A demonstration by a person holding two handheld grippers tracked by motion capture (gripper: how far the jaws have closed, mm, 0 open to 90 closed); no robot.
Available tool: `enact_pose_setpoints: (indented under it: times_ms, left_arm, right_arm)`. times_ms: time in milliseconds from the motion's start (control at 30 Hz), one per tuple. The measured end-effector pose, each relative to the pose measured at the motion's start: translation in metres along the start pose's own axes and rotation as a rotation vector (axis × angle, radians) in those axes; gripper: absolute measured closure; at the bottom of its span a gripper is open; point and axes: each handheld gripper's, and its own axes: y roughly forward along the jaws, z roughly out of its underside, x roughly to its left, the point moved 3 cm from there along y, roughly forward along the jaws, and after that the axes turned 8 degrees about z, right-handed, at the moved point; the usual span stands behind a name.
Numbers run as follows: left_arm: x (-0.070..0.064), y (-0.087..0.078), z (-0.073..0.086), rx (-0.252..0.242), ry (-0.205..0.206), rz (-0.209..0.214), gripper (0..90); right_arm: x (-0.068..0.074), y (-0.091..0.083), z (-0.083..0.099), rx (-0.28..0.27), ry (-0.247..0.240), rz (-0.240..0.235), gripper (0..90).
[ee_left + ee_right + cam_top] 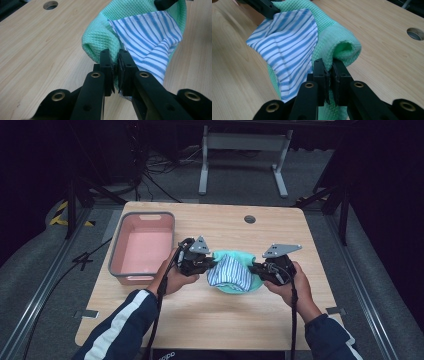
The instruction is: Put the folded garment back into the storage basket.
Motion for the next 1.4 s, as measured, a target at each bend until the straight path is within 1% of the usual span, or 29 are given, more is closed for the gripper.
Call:
enact_pose_setpoints:
  times_ms: [33,67,100,167,233,367,500,667,700,733,933,967,1000,1033,1100,1133,1200,1233,1267,1333,1400]
  left_arm:
    - [0.001,-0.002,0.0,0.0,0.0,-0.006,83.5]
    - [0.002,-0.007,-0.001,0.0,0.0,-0.015,83.6]
    - [0.002,-0.007,-0.001,0.0,0.0,-0.015,83.6]
    - [0.004,-0.012,-0.002,0.0,0.006,-0.033,83.6]
    - [0.006,-0.018,-0.002,-0.004,0.002,-0.043,83.6]
    - [0.011,-0.03,-0.001,-0.014,-0.008,-0.06,83.6]
    - [0.013,-0.04,0.0,-0.006,0.001,-0.079,83.6]
    - [0.015,-0.048,0.001,-0.01,-0.002,-0.091,83.6]
    - [0.016,-0.05,0.002,-0.01,-0.001,-0.096,83.6]
    - [0.017,-0.053,0.003,-0.012,-0.002,-0.101,83.6]
    - [0.024,-0.065,0.01,-0.021,-0.025,-0.124,83.6]
    - [0.025,-0.069,0.012,-0.024,-0.028,-0.135,83.6]
    - [0.025,-0.069,0.012,-0.024,-0.028,-0.135,83.6]
    - [0.026,-0.071,0.013,-0.023,-0.027,-0.146,83.6]
    - [0.026,-0.074,0.015,-0.033,-0.042,-0.154,83.6]
    - [0.027,-0.077,0.016,-0.032,-0.039,-0.161,83.6]
    - [0.027,-0.08,0.017,-0.03,-0.038,-0.175,83.6]
    - [0.028,-0.082,0.018,-0.029,-0.044,-0.183,83.5]
    - [0.028,-0.084,0.019,-0.033,-0.053,-0.182,83.6]
    - [0.029,-0.089,0.022,-0.033,-0.053,-0.204,83.6]
    - [0.03,-0.092,0.024,-0.03,-0.06,-0.209,83.6]
  right_arm:
    - [0.0,0.0,0.0,0.0,0.0,0.0,82.8]
    - [0.002,0.001,-0.005,-0.006,-0.012,-0.001,82.8]
    - [0.002,0.001,-0.005,-0.006,-0.012,-0.001,82.8]
    - [0.005,0.002,-0.011,-0.011,-0.017,-0.005,82.8]
    - [0.006,0.003,-0.017,-0.019,-0.023,-0.006,82.8]
    - [0.01,0.002,-0.026,-0.034,-0.031,-0.01,82.8]
    - [0.014,0.003,-0.036,-0.044,-0.049,-0.011,82.8]
    - [0.019,0.006,-0.045,-0.049,-0.06,-0.016,82.7]
    - [0.021,0.009,-0.05,-0.054,-0.062,-0.021,82.7]
    - [0.021,0.009,-0.05,-0.054,-0.062,-0.021,82.7]
    - [0.028,0.016,-0.063,-0.067,-0.075,-0.036,82.8]
    - [0.03,0.019,-0.067,-0.069,-0.082,-0.04,82.8]
    - [0.03,0.019,-0.067,-0.069,-0.082,-0.04,82.8]
    - [0.031,0.02,-0.069,-0.072,-0.081,-0.043,82.8]
    - [0.033,0.022,-0.074,-0.078,-0.086,-0.05,82.8]
    - [0.035,0.023,-0.076,-0.08,-0.086,-0.053,82.8]
    - [0.037,0.026,-0.081,-0.085,-0.099,-0.056,82.8]
    - [0.038,0.027,-0.083,-0.088,-0.1,-0.063,82.8]
    - [0.039,0.028,-0.085,-0.088,-0.104,-0.063,82.8]
    - [0.042,0.03,-0.089,-0.091,-0.112,-0.071,82.8]
    - [0.044,0.033,-0.093,-0.097,-0.117,-0.081,82.8]
